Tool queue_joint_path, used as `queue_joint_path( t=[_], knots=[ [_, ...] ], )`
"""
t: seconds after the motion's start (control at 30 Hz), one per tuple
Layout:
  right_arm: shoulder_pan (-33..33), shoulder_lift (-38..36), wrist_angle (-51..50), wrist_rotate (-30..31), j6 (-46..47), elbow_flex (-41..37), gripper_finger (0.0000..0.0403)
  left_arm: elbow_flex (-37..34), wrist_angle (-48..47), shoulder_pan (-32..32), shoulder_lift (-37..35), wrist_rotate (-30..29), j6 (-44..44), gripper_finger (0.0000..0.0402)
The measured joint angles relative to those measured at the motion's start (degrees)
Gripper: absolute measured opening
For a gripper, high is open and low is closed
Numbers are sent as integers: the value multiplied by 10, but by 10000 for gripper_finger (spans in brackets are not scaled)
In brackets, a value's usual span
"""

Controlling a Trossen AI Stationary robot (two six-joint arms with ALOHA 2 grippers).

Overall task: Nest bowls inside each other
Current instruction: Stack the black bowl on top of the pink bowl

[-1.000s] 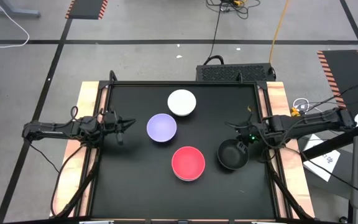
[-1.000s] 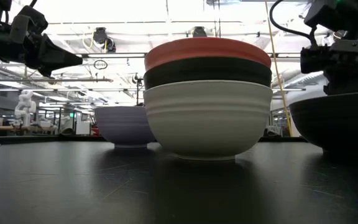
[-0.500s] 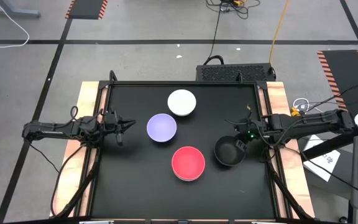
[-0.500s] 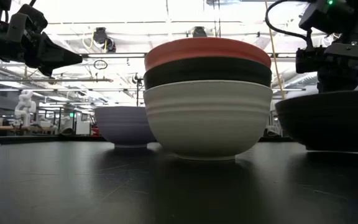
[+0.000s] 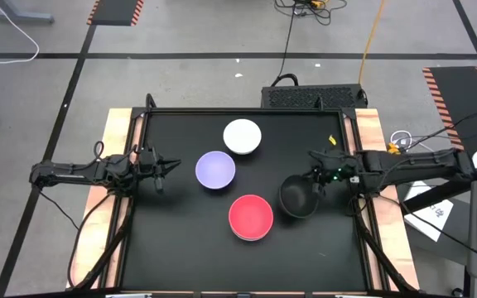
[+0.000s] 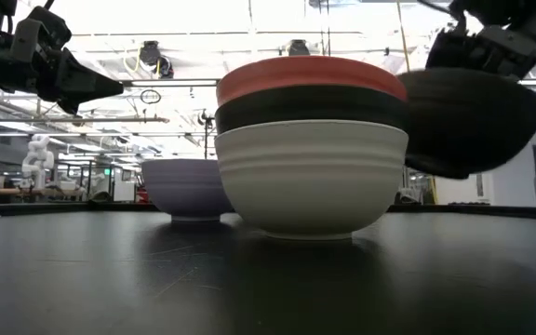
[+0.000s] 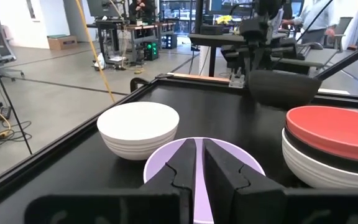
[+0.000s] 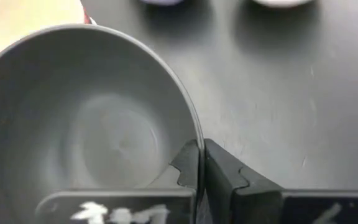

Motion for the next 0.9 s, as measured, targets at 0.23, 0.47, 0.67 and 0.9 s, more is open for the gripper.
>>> queue_joint_path(
  t=[0.23, 0.47, 0.67, 0.9],
  knots=[
    [0, -91, -5, 14, -22, 0, 1, 0, 0, 0, 0, 0, -6, 31],
    [-1, -164, 1, 48, -42, -25, 1, 0, 0, 0, 0, 0, -7, 31],
    [0, -213, 52, 47, -45, -80, 1, 0, 0, 0, 0, 0, -7, 31],
    [0, -218, 177, 10, -66, -121, 0, 0, 0, 0, 0, 0, -7, 31]
  ],
)
